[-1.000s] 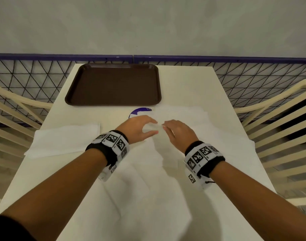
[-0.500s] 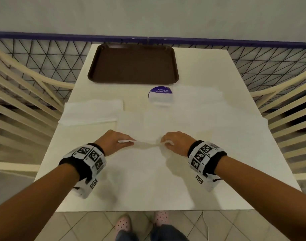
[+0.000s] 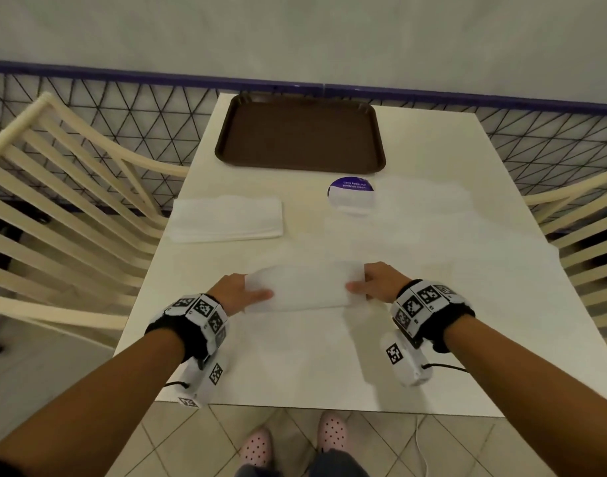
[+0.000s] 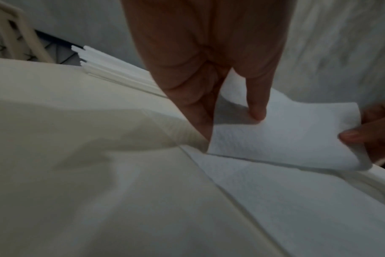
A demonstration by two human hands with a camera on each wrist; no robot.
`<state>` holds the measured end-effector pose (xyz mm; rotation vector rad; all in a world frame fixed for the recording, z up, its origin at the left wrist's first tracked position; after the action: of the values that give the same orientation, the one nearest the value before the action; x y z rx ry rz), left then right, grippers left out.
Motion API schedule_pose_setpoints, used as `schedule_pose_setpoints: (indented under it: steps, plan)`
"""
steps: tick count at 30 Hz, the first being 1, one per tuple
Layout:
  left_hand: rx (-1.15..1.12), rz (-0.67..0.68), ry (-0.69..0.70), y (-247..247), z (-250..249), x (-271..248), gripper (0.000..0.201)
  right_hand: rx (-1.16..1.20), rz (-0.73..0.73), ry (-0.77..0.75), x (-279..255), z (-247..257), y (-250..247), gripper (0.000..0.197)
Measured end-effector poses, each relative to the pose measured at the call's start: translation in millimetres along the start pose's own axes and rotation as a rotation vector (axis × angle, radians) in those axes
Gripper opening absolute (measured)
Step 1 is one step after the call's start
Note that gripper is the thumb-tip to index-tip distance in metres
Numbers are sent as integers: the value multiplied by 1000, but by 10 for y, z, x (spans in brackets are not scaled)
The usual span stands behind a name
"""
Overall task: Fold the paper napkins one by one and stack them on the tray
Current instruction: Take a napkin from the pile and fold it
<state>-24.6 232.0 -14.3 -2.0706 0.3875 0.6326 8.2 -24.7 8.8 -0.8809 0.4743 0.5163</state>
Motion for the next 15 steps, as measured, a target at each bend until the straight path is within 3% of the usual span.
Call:
schedule_pose_setpoints:
  steps: [4, 6, 7, 11, 15]
  plan:
    - [-27, 11, -70, -20, 21, 140, 47, 213, -57, 66, 176, 6, 10, 33]
    - [-20, -7, -98, -16, 19, 182, 45, 250, -78, 99, 262, -9, 19, 25]
    - [-7, -21, -109, -14, 16, 197, 44, 249, -88, 117, 306, -21, 26, 21]
    - [70, -77, -122, -2, 22, 267, 42, 152, -126, 171, 395, -36, 55, 39]
    - [6, -138, -134, 1, 13, 349, 43, 79, -133, 195, 430, -37, 65, 41]
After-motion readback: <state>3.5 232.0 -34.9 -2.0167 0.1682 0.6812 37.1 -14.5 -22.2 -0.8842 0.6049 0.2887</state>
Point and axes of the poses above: each hand's wrist, its own x-axis towards the middle knuckle, its own y-axis out of the palm, z = x × y, the point moved 1 cm from there along x, towards the middle knuckle, and after that the axes turned 6 degrees about x, right-handed, at the moved point
